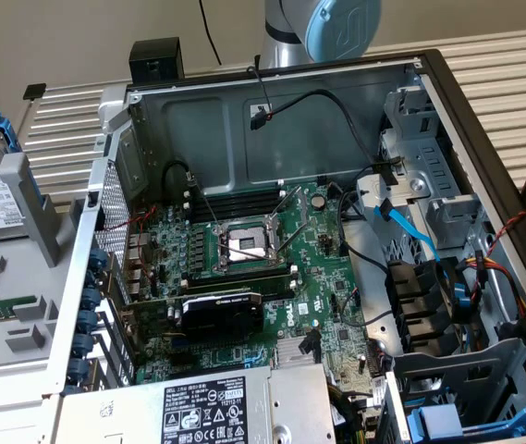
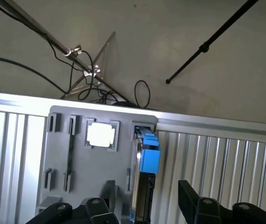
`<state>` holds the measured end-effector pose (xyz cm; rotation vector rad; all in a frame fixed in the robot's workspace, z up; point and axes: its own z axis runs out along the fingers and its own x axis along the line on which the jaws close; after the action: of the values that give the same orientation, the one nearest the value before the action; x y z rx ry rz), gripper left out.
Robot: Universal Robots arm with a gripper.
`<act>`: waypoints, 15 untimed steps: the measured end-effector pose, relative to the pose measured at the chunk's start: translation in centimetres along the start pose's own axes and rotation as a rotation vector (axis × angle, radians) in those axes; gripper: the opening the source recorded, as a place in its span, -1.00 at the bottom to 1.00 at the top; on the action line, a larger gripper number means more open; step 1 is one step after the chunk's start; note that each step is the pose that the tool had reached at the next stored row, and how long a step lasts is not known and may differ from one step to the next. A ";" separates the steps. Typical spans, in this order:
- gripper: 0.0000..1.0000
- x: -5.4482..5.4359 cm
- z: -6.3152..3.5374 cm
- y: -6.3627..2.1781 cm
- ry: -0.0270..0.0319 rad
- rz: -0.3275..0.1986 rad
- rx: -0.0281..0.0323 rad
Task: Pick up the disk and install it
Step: 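Pick up the disk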
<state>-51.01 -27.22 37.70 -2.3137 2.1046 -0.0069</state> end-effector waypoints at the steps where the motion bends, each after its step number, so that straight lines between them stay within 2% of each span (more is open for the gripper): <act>1: 0.29 0.0 0.07 0.00 -0.0006 0.009 -0.0069; 5: 0.29 0.0 0.32 0.01 -0.0025 0.042 -0.0320; 6: 0.29 0.0 0.39 0.00 -0.0029 0.047 -0.0362; 12: 0.29 0.0 0.46 -0.01 -0.0031 0.050 -0.0399; 15: 0.29 -0.1 0.69 -0.02 -0.0038 0.061 -0.0480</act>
<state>-50.99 -27.10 37.01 -2.2725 2.1960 0.0492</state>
